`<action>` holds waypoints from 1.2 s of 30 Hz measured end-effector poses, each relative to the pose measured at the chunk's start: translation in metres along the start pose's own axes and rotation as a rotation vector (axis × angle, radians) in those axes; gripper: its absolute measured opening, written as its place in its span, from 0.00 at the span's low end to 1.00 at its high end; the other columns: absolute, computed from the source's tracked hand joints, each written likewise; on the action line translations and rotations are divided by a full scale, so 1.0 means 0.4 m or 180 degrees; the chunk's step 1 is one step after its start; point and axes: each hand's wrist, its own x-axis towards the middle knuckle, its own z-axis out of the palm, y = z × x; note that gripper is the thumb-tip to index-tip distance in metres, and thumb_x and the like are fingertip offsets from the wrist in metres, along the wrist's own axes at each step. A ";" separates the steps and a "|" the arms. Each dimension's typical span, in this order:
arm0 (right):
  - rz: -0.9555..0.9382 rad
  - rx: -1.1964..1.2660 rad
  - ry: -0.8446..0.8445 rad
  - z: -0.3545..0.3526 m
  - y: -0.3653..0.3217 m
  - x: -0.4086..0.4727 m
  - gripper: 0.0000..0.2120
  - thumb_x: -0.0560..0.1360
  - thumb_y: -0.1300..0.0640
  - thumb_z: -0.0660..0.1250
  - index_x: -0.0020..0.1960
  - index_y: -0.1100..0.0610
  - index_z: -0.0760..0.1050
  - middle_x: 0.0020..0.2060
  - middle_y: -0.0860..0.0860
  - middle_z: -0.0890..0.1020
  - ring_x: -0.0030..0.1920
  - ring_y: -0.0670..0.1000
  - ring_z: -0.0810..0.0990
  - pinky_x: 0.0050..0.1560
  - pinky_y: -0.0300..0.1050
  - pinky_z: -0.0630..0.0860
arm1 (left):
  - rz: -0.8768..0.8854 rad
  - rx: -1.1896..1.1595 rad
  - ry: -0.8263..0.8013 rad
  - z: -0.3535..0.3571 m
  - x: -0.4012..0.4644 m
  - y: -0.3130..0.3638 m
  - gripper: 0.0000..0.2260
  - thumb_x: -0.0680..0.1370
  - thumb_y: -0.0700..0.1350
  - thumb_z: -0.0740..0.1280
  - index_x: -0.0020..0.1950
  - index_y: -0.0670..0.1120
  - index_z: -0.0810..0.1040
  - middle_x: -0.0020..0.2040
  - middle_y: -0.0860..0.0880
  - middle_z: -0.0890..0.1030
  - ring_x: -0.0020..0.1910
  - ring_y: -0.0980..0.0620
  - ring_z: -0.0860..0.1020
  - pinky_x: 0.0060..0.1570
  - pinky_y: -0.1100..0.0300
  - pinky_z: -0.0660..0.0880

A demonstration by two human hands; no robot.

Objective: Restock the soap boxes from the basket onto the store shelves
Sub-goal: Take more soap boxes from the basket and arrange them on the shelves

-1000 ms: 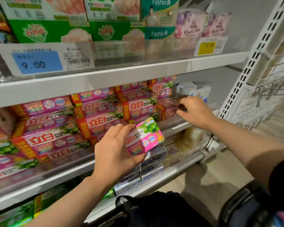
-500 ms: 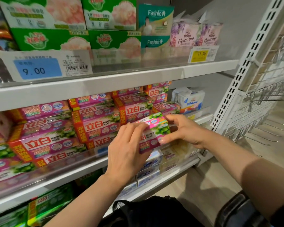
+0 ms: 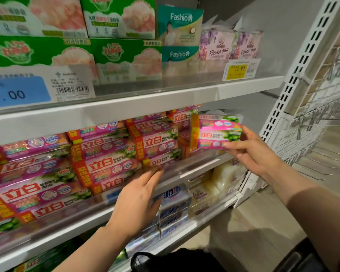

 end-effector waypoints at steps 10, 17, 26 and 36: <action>-0.0043 0.0062 0.0305 0.017 0.024 0.090 0.30 0.68 0.76 0.67 0.68 0.61 0.68 0.63 0.57 0.76 0.56 0.53 0.81 0.45 0.42 0.81 | -0.0124 0.0055 0.0067 0.018 -0.001 0.013 0.34 0.60 0.47 0.82 0.65 0.43 0.77 0.58 0.48 0.81 0.47 0.47 0.82 0.42 0.57 0.80; -0.0653 -0.1545 0.0585 0.047 0.012 0.107 0.27 0.74 0.72 0.65 0.69 0.53 0.69 0.54 0.50 0.80 0.46 0.47 0.81 0.34 0.35 0.78 | -0.0218 0.0056 0.0147 0.022 0.000 0.023 0.33 0.61 0.44 0.82 0.64 0.43 0.78 0.57 0.47 0.81 0.49 0.45 0.82 0.44 0.56 0.80; -0.0561 -0.2025 0.0357 0.047 0.048 0.128 0.20 0.78 0.70 0.59 0.66 0.53 0.70 0.51 0.47 0.80 0.54 0.46 0.77 0.49 0.35 0.74 | -0.0256 0.0093 0.0242 0.023 0.000 0.034 0.29 0.64 0.41 0.79 0.64 0.42 0.78 0.57 0.46 0.81 0.49 0.45 0.81 0.46 0.55 0.79; -0.0440 -0.2640 0.0563 0.078 0.067 0.106 0.15 0.81 0.58 0.60 0.67 0.54 0.72 0.55 0.50 0.80 0.54 0.49 0.76 0.52 0.42 0.70 | -0.0308 0.0044 0.0200 0.017 0.002 0.039 0.28 0.64 0.39 0.79 0.63 0.41 0.78 0.57 0.46 0.81 0.51 0.43 0.81 0.49 0.53 0.79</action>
